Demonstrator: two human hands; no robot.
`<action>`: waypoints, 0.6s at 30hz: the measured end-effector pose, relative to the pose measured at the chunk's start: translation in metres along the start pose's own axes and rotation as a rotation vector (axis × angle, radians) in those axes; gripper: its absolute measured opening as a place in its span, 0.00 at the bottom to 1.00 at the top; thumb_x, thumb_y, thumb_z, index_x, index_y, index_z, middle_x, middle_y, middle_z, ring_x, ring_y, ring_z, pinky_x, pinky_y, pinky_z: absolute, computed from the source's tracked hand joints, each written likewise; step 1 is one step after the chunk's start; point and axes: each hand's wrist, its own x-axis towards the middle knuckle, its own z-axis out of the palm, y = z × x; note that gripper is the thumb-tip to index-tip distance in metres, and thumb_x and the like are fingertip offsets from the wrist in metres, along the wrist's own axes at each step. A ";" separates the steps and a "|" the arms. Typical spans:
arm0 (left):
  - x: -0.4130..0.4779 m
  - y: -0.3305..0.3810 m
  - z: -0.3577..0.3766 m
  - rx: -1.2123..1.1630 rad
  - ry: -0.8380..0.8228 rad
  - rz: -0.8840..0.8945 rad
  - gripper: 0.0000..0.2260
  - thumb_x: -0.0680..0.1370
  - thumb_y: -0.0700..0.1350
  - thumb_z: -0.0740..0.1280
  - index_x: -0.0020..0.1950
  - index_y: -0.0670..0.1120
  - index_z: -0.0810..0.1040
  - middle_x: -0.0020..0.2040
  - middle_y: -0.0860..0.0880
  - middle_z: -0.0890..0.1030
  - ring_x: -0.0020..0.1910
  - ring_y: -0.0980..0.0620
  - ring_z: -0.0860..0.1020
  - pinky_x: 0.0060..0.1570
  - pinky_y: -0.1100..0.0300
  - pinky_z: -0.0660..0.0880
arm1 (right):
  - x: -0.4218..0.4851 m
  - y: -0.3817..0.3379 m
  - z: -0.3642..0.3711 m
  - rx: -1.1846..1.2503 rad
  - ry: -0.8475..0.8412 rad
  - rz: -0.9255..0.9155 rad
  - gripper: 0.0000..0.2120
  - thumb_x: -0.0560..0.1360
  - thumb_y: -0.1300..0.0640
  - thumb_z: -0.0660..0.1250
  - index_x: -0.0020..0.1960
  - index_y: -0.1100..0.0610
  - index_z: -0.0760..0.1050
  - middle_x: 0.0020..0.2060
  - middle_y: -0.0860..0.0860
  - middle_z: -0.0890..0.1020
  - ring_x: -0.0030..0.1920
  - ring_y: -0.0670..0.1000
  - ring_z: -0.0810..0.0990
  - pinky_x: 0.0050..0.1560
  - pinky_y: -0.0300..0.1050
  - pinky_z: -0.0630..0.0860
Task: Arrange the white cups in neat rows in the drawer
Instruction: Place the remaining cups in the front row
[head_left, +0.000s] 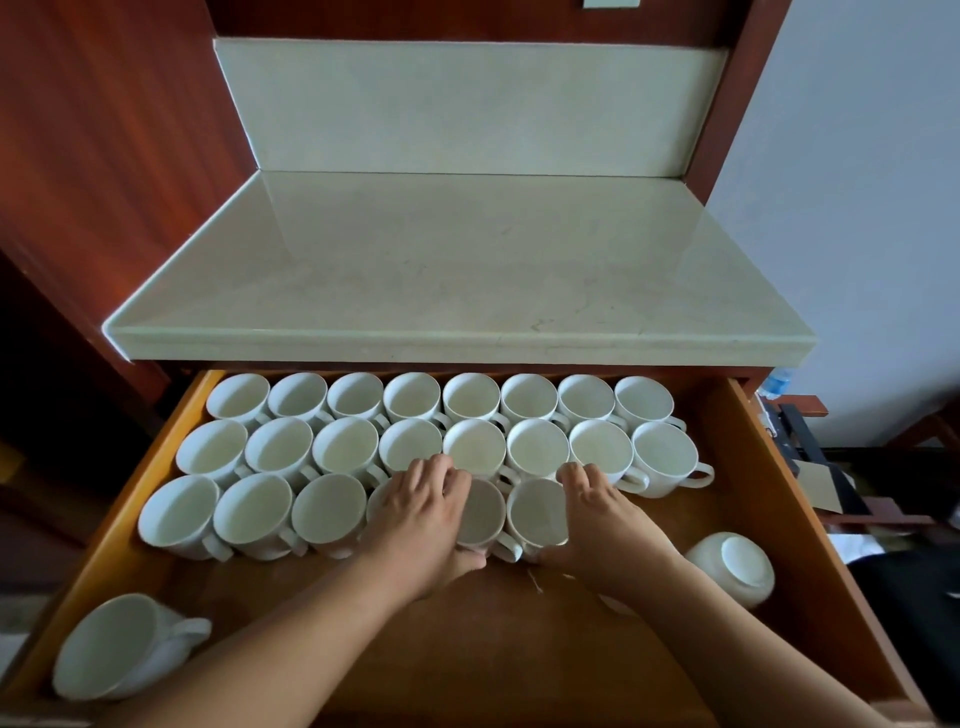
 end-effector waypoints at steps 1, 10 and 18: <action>0.000 -0.002 -0.003 -0.015 -0.016 0.009 0.38 0.66 0.73 0.69 0.64 0.48 0.70 0.61 0.47 0.70 0.59 0.44 0.72 0.62 0.49 0.72 | -0.001 0.000 0.000 0.000 -0.020 0.024 0.42 0.66 0.32 0.75 0.68 0.54 0.63 0.60 0.51 0.72 0.61 0.53 0.77 0.56 0.46 0.77; -0.024 -0.054 -0.036 -0.180 -0.118 0.007 0.18 0.72 0.55 0.72 0.58 0.54 0.72 0.56 0.55 0.79 0.55 0.49 0.76 0.57 0.52 0.71 | 0.002 -0.004 -0.003 0.072 -0.073 0.129 0.44 0.66 0.39 0.79 0.73 0.54 0.64 0.67 0.52 0.72 0.63 0.52 0.75 0.58 0.44 0.74; -0.032 -0.052 -0.015 -0.148 -0.083 0.047 0.08 0.75 0.48 0.71 0.40 0.51 0.73 0.37 0.51 0.80 0.41 0.43 0.76 0.39 0.54 0.71 | -0.007 -0.011 -0.001 0.114 -0.044 0.199 0.45 0.64 0.36 0.79 0.72 0.54 0.65 0.66 0.51 0.72 0.62 0.52 0.75 0.55 0.41 0.70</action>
